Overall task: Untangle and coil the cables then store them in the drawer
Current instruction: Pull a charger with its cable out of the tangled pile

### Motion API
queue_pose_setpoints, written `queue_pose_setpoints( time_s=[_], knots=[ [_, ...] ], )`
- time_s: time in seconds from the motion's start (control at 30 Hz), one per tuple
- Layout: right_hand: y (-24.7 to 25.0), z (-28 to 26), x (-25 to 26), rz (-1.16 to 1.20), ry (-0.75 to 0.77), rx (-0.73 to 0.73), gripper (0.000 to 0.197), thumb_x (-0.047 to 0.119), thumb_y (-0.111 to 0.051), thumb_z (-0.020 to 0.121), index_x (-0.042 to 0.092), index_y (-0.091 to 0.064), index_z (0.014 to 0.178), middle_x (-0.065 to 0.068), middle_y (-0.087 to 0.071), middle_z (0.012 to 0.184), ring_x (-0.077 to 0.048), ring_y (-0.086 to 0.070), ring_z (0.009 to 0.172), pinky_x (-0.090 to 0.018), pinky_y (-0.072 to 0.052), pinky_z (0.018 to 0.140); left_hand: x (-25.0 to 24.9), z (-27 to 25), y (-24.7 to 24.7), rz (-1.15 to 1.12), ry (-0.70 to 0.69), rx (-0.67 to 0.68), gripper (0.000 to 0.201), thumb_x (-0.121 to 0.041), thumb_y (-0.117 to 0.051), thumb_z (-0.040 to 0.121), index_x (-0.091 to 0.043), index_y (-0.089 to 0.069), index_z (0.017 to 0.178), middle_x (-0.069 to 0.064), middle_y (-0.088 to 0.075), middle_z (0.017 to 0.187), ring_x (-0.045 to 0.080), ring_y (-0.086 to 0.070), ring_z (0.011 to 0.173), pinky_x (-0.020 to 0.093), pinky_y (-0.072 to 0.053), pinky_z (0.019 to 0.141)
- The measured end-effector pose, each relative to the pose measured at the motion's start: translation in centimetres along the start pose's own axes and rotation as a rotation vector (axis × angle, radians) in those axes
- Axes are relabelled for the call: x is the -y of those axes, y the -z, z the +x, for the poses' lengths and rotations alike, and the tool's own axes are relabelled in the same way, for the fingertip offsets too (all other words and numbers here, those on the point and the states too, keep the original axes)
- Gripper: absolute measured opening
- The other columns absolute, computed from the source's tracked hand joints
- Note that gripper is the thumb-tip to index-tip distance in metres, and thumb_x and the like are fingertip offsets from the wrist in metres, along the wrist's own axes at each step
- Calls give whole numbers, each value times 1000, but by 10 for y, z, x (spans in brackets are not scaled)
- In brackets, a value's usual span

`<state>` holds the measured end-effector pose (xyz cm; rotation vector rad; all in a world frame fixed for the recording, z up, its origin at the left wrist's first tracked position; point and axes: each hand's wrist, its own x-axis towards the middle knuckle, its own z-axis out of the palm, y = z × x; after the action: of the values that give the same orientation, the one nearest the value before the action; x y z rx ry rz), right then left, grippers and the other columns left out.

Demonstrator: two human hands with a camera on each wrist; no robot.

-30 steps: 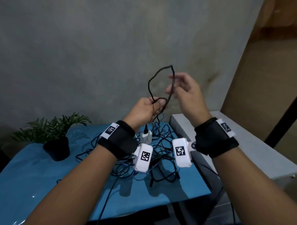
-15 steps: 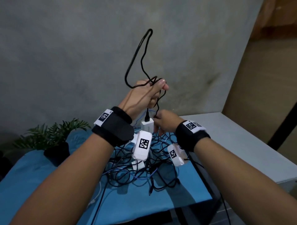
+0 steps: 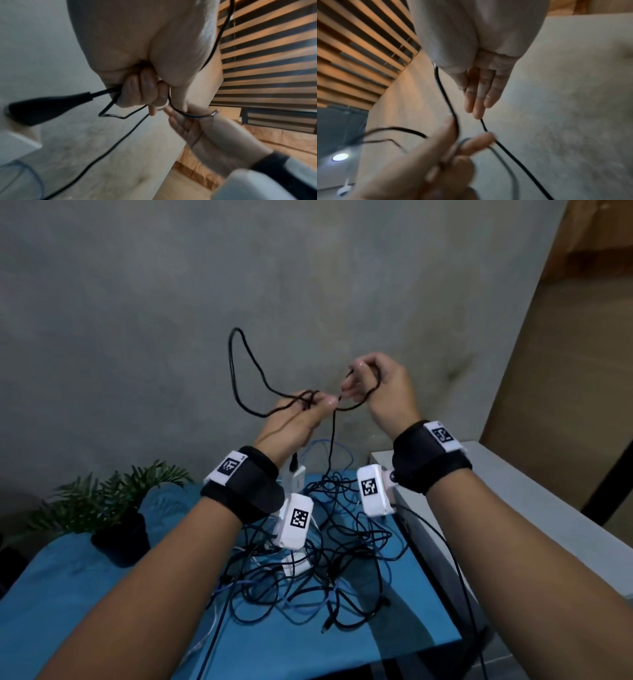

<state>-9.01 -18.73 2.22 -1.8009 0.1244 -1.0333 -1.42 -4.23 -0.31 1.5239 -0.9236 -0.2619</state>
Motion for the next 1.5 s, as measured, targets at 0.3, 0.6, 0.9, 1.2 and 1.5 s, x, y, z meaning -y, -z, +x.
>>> queue_pose_setpoints(
  time_s=[0.3,0.6,0.9,1.2,1.5],
  knots=[
    [-2,2,13,172,113,-8,6,8,-55,103,9,-59,98,-10,-70,83,-13,-70,75,-20,-52,71,16,6,-17,-18,156,199,34,-38,-60,101,-9,-65,85,-9,-29,53,11,-22,45,23,-18,47],
    [4,-9,47,267,304,-18,10,-2,-61,97,6,-58,102,-4,-71,87,-15,-72,88,-27,-55,87,8,8,-24,32,107,210,36,-48,-62,96,-27,-52,68,-9,-36,57,14,-21,50,29,-16,49],
    [27,-4,27,38,325,-202,19,6,-58,96,25,-59,100,-2,-69,92,-12,-71,92,-30,-56,87,-9,7,-31,-112,126,235,15,-28,-56,103,-13,-54,103,-9,-24,58,11,-14,49,24,-12,46],
    [63,-24,-3,-982,-397,188,42,19,-51,97,8,-54,137,-19,-58,137,-37,-55,125,-42,-45,103,7,-5,8,57,475,221,14,-10,-44,102,-7,-57,102,-3,-41,59,10,-27,41,20,-23,37],
    [-3,-64,49,-318,303,98,52,5,-45,78,4,-64,127,-6,-65,124,-12,-58,116,-20,-41,105,1,-21,30,63,494,249,15,-19,-48,101,-12,-54,89,-1,-34,54,10,-18,38,16,-17,38]
  ],
)
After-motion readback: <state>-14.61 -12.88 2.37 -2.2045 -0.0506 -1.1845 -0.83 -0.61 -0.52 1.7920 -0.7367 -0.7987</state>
